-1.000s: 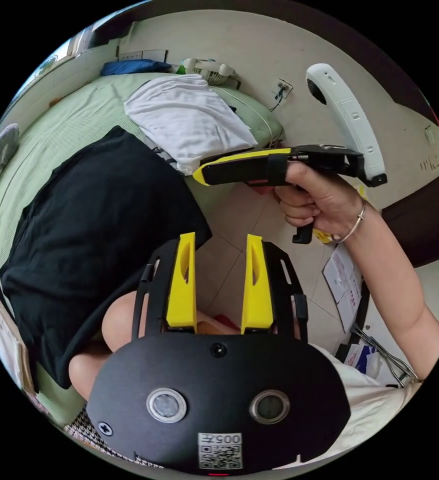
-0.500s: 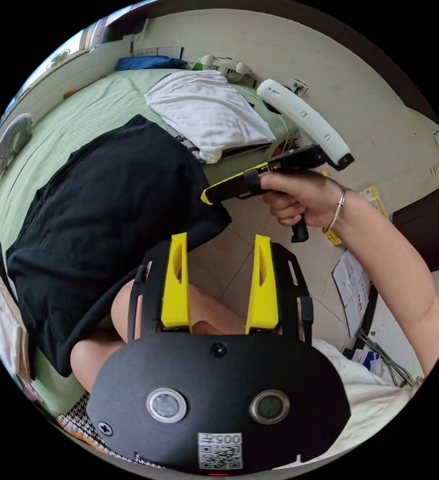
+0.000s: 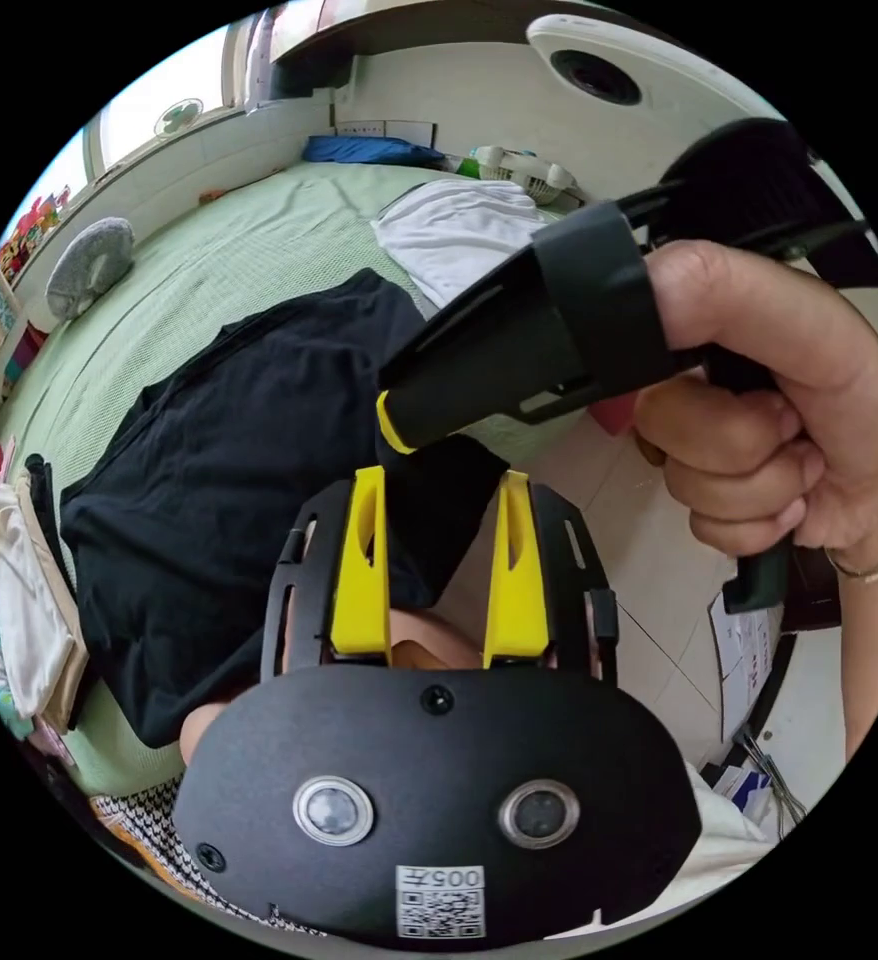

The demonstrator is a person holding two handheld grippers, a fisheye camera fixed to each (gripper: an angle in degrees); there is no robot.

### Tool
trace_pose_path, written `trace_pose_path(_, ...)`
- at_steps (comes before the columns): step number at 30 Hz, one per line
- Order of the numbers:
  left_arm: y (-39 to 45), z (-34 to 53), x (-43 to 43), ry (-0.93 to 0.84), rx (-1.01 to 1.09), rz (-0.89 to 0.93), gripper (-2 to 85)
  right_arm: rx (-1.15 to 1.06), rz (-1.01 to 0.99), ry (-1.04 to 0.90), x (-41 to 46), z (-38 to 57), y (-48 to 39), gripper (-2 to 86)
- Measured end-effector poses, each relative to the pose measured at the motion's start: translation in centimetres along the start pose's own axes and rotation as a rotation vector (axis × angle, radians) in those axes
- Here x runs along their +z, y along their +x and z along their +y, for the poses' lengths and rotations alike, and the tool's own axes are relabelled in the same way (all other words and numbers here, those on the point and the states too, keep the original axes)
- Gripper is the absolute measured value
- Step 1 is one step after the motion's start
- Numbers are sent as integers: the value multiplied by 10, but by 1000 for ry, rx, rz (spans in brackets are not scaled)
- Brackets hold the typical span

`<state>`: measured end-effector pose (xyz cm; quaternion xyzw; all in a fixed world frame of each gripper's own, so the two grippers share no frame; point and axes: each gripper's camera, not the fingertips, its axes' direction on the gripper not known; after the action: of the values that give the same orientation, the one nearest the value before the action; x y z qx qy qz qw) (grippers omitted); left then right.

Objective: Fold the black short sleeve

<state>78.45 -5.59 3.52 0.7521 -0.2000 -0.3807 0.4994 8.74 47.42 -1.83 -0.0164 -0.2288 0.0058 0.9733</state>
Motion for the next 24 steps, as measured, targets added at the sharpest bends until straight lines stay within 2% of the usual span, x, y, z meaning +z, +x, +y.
trace_pose_path(2, -12, 3, -4, 4, -52, -28, 77, -2, -3, 9, -3, -6, 4, -8)
trace_pose_path(6, -31, 9, -18, 31, -76, -6, 58, -31, -39, 91, -26, -11, 17, 3)
trace_pose_path(8, -47, 10, -25, 29, -96, 34, 58, 21, -25, 187, -48, -16, 37, 31)
trace_pose_path(10, -57, 11, -28, 25, -99, 56, 58, 62, -45, 205, -57, -24, 53, 59)
trace_pose_path(17, -74, 20, -46, 35, -69, 76, 57, 155, -164, 132, -31, -67, 86, 106)
trace_pose_path(24, -91, 30, -63, 47, -57, 96, 58, 221, -125, 63, -3, -118, 84, 107)
